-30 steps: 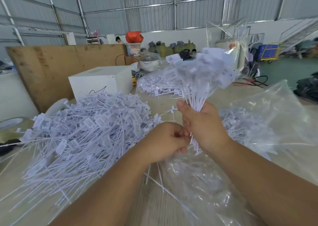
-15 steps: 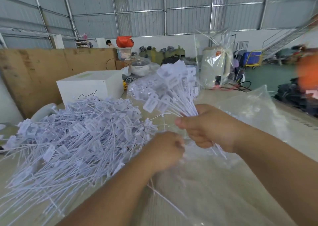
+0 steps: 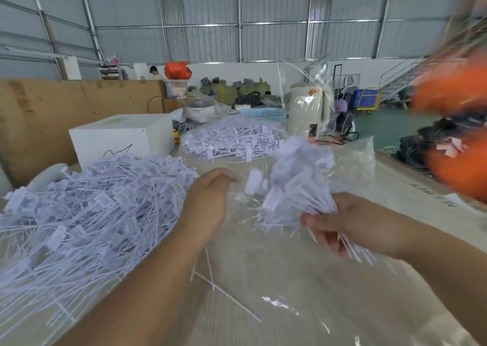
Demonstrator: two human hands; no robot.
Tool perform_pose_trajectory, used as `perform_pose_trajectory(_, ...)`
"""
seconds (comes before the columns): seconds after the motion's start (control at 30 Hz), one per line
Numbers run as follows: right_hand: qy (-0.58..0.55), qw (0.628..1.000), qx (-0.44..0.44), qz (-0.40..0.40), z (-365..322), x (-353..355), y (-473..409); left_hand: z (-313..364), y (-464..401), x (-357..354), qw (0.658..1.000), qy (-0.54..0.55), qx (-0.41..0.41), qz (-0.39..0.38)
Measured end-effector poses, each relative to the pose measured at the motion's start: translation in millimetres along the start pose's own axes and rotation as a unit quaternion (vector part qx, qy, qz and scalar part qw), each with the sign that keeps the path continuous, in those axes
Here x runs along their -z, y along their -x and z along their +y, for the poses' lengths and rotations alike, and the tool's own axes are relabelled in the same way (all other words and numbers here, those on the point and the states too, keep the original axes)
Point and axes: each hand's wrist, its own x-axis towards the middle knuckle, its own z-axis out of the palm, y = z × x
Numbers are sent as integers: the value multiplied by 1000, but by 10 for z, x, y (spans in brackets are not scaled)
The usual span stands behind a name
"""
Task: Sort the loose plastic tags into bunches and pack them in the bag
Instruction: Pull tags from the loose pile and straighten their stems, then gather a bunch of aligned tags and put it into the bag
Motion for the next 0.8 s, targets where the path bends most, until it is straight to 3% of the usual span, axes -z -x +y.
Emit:
perform_pose_trajectory(0.13, 18, 993, 28, 116, 83, 60, -14, 4, -7, 54, 999, -17, -6, 30)
perform_pose_trajectory(0.27, 240, 967, 35, 83, 149, 29, -1, -1, -12, 52, 999, 7, 47, -6)
perform_pose_trajectory(0.33, 378, 922, 43, 67, 181, -29, -22, 21, -4, 43, 998, 34, 60, -14)
perform_pose_trajectory(0.43, 573, 808, 65, 123, 238, -100, -56, 67, -5, 30, 994, 88, 71, -2)
perform_pose_trajectory(0.53, 551, 823, 51, 128, 302, -133, -128, 86, -27, 45, 987, 120, 96, 44)
perform_pose_trajectory(0.67, 614, 766, -55, 183, 267, -133, -219, 158, -46, 78, 975, 163, 135, 68)
perform_pose_trajectory(0.73, 584, 784, -74, 197, 258, -158, -231, 161, -35, 57, 979, 146, 138, 31)
perform_pose_trajectory(0.8, 515, 842, -29, 154, 213, -260, -211, 134, 3, 10, 984, 119, 131, -11)
